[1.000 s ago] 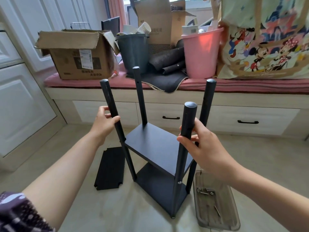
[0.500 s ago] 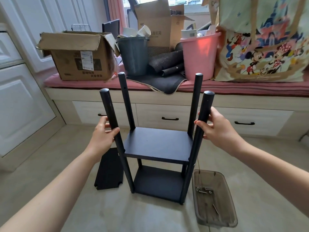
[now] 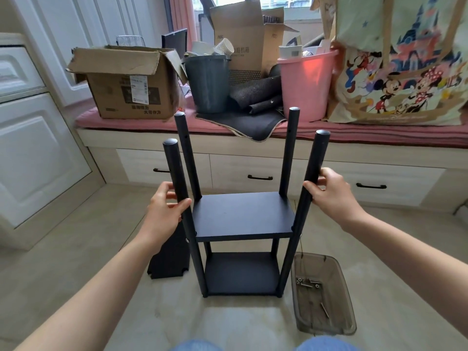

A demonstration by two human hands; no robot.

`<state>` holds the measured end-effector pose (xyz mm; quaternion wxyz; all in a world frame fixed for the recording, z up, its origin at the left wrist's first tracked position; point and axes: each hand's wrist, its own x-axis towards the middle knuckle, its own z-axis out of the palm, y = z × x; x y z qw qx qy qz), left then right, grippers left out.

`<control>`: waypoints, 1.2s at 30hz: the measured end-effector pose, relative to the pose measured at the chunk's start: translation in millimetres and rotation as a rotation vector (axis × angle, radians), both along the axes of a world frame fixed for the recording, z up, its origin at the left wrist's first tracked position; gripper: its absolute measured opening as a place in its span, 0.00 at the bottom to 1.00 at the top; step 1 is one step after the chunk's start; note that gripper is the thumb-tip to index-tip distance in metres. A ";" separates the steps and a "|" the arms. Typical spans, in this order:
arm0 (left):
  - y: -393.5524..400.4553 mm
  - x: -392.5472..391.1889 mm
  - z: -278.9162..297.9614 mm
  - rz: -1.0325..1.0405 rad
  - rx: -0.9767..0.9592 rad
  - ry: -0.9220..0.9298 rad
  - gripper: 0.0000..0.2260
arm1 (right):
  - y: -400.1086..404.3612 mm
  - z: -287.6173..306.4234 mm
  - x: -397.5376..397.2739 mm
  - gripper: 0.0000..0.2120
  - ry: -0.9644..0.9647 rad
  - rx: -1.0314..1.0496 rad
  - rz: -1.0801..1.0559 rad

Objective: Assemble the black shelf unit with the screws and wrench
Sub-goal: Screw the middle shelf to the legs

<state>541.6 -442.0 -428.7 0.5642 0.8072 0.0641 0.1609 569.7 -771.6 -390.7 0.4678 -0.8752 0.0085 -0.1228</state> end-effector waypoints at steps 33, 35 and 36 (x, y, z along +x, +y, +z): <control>139.3 -71.1 -181.0 0.226 -0.092 0.473 0.05 | 279.9 -172.3 -36.6 0.10 0.592 -0.439 0.673; 145.8 -62.3 -205.0 0.233 -0.071 0.517 0.05 | 298.3 -201.1 -24.7 0.09 0.621 -0.395 0.651; 149.1 -56.9 -217.1 0.238 -0.056 0.540 0.05 | 306.3 -215.5 -17.7 0.09 0.643 -0.376 0.629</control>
